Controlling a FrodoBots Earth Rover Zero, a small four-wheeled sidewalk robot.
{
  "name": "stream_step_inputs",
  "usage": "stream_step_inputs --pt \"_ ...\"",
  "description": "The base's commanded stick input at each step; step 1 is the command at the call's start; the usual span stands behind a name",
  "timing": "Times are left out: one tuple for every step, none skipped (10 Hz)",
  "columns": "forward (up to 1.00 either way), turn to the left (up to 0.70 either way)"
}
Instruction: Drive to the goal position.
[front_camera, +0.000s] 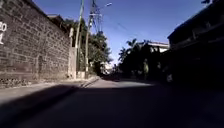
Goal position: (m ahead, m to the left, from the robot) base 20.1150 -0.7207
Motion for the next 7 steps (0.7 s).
stream_step_inputs --pt "1.0 0.17" --pt "1.0 0.17" --pt "1.0 0.17" --pt "1.0 0.17" --pt "1.0 0.17" --pt "1.0 0.17" --pt "1.0 0.13"
